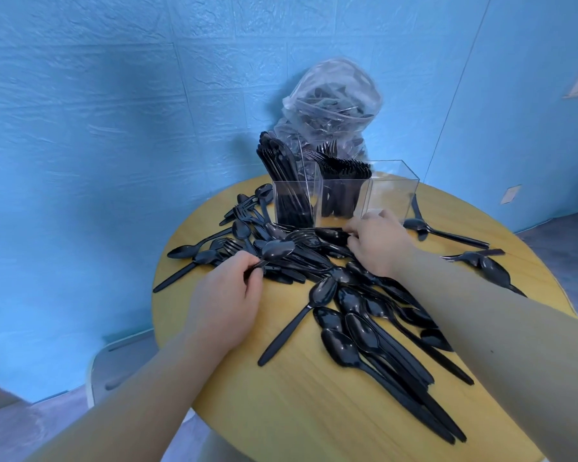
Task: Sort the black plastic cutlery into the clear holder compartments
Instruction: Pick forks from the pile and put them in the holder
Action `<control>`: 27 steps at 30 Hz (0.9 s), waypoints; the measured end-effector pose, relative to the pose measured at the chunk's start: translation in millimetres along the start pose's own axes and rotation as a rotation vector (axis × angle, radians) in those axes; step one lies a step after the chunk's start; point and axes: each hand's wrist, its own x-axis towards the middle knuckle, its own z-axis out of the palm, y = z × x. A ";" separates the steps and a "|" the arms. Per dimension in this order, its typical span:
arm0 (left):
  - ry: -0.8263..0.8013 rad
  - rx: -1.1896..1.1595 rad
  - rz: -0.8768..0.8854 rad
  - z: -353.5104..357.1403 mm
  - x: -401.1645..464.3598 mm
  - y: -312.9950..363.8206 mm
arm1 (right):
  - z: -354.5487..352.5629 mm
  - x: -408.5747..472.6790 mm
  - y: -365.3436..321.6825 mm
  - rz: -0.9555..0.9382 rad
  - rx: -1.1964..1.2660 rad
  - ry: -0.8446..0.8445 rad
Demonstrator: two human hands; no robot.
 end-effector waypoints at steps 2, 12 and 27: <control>0.002 -0.001 -0.001 -0.2 0.3 0.1 | 1.3 1.6 -1.0 -0.033 -0.051 -0.013; 0.018 -0.005 0.077 -1.4 -1.9 -0.4 | -20.0 -19.4 -7.2 -0.126 0.299 0.194; 0.042 -0.082 0.118 -3.1 -5.9 -2.4 | -33.1 -27.0 -21.3 -0.193 0.248 0.129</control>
